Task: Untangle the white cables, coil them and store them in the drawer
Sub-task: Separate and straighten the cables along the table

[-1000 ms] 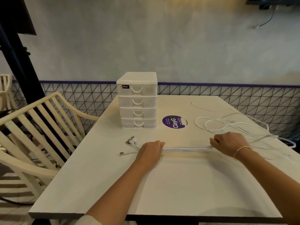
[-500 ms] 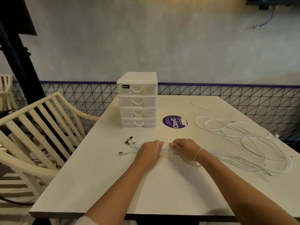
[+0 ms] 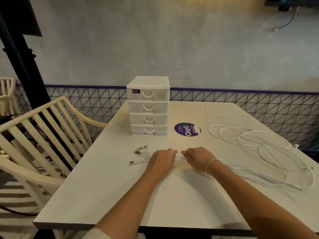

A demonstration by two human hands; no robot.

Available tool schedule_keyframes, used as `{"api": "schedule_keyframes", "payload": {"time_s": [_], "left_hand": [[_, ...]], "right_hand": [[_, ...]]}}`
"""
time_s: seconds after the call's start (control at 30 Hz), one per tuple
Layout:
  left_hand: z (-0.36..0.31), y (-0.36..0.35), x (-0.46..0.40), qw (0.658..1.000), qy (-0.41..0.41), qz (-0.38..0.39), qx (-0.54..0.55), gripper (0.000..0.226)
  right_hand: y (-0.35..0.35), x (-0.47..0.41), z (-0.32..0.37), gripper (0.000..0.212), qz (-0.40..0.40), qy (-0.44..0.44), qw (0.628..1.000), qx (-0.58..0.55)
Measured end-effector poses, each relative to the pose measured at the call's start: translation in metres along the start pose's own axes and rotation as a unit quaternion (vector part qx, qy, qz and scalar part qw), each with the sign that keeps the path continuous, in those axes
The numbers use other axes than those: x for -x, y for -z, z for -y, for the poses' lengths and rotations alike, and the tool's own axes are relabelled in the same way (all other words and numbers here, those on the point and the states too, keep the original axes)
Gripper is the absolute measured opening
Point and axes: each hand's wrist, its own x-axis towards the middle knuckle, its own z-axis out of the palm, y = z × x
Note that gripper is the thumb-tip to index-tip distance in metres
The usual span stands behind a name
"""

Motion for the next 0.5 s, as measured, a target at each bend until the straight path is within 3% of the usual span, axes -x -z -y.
{"api": "schedule_keyframes", "payload": {"time_s": [0.3,0.43,0.5], "left_hand": [[0.003,-0.006,-0.002,0.999,0.022,0.002,-0.031,0.046],[0.017,0.011,0.003,0.992,0.028,-0.035,-0.116,0.045],[0.025,0.013,0.002,0.993,0.037,0.035,-0.105,0.048]], "right_hand": [[0.000,0.015,-0.002,0.033,0.015,0.017,0.997,0.080],[-0.005,0.015,-0.011,0.034,0.025,-0.015,0.996,0.084],[-0.006,0.014,-0.010,0.034,0.011,-0.026,0.998,0.053]]}}
